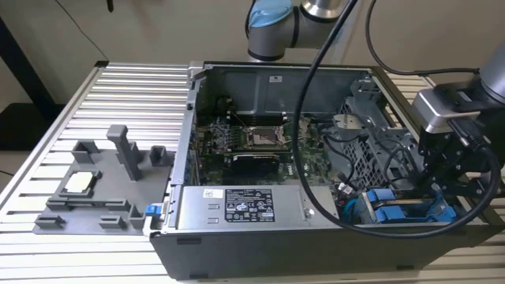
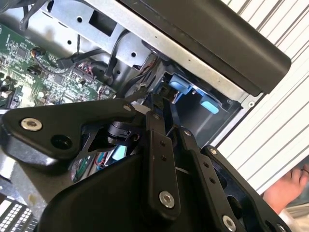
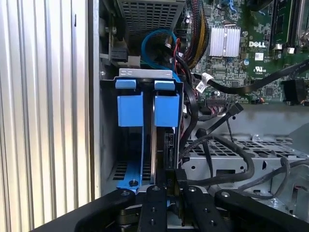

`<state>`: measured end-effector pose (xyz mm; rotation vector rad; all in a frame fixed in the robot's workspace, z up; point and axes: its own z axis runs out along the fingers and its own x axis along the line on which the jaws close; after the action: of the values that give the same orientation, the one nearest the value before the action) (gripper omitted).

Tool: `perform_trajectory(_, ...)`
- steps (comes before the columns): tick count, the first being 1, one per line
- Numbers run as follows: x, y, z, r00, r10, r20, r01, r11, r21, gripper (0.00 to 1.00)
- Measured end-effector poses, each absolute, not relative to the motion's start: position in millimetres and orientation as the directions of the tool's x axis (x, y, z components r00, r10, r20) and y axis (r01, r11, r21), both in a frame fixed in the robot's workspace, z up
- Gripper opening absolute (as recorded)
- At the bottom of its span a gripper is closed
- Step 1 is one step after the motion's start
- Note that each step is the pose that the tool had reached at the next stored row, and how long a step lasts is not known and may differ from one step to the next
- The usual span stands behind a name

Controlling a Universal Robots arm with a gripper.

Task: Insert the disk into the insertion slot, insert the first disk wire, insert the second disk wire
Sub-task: 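Insert the first disk wire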

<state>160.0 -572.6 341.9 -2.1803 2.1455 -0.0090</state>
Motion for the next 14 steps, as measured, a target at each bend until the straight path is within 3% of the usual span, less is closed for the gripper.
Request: perform_trajectory(14, 159.9, -571.5, 335.1, -0.028, -0.998, -0.052, -0.998, 0.031, -0.063, 0.19)
